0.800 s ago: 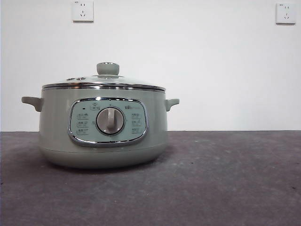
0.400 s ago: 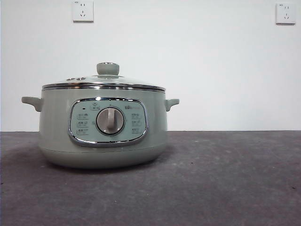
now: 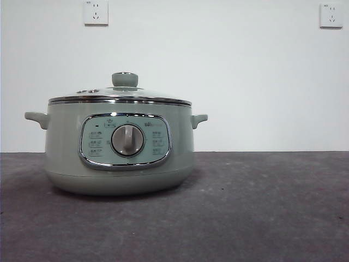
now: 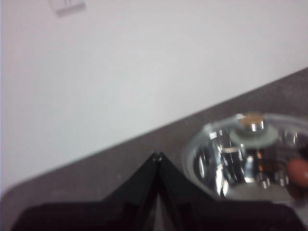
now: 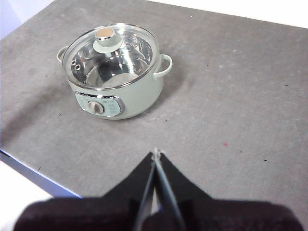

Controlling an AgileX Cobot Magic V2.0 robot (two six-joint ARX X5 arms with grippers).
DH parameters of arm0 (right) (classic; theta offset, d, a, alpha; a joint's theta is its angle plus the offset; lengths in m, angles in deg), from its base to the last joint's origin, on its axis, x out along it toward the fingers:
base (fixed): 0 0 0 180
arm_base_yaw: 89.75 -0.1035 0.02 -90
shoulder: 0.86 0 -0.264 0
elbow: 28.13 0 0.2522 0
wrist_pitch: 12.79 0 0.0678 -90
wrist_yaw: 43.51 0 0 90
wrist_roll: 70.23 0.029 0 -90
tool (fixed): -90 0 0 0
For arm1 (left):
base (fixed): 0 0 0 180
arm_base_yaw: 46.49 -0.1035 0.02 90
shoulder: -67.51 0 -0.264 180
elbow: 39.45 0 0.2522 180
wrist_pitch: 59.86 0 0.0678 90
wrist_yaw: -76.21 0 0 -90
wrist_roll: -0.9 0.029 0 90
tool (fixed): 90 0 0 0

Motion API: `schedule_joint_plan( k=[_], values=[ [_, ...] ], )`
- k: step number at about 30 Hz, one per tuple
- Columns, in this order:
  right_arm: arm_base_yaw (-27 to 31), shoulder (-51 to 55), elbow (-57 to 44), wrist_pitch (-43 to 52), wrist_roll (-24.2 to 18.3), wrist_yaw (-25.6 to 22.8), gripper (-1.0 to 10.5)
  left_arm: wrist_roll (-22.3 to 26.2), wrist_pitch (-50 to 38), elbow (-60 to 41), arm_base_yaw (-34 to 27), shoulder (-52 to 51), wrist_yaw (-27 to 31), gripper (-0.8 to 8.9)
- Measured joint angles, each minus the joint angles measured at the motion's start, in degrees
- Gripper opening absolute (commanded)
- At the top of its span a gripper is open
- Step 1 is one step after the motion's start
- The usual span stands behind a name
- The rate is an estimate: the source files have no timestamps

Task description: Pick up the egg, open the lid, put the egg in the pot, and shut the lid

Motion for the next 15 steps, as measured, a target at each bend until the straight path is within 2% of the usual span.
schedule_joint_plan(
  k=[6,10,15],
  values=[
    [0.0,0.0,0.0,0.0,0.0,0.0,0.0,-3.87,-8.87,-15.52,0.0,-7.43,4.59,-0.03],
    [0.0,0.0,0.0,0.0,0.0,0.0,0.0,-5.9,-9.68,-22.51,-0.04,-11.85,9.84,-0.03],
    [0.0,0.0,0.0,0.0,0.0,0.0,0.0,-7.21,-9.92,-27.98,-0.04,-17.27,10.69,-0.03]
  ],
)
